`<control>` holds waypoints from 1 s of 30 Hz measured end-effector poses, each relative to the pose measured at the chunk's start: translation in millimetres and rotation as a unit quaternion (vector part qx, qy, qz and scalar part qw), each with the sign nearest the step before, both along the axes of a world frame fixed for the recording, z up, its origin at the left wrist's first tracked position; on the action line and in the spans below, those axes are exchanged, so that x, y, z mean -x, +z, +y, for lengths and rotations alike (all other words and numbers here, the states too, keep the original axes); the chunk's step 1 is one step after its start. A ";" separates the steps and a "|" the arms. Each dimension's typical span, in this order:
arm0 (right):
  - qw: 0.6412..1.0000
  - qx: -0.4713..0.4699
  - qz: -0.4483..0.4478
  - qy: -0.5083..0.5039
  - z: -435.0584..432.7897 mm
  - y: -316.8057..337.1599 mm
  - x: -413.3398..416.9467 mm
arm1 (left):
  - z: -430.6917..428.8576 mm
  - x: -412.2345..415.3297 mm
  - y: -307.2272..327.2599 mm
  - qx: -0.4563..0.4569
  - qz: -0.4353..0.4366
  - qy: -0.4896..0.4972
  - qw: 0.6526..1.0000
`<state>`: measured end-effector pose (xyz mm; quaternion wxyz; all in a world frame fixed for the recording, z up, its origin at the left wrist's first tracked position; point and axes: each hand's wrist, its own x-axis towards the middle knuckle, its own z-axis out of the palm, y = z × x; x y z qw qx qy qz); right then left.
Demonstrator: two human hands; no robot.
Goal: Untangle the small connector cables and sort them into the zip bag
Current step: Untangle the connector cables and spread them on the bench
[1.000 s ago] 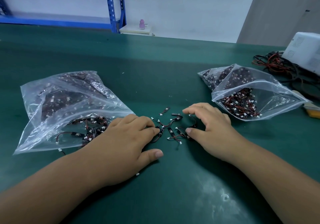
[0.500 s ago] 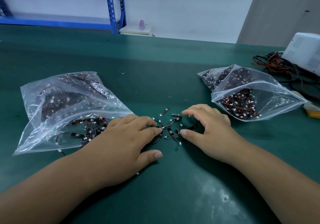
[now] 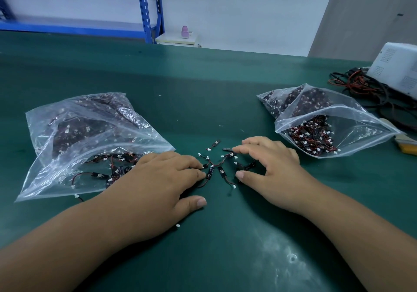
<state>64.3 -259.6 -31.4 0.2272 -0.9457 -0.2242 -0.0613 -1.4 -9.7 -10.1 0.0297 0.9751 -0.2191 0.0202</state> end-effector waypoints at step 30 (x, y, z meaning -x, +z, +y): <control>0.997 0.063 -0.046 -0.001 5.6 5.2 13.6 | 0.8 1.0 4.2 -0.007 0.002 0.050 0.999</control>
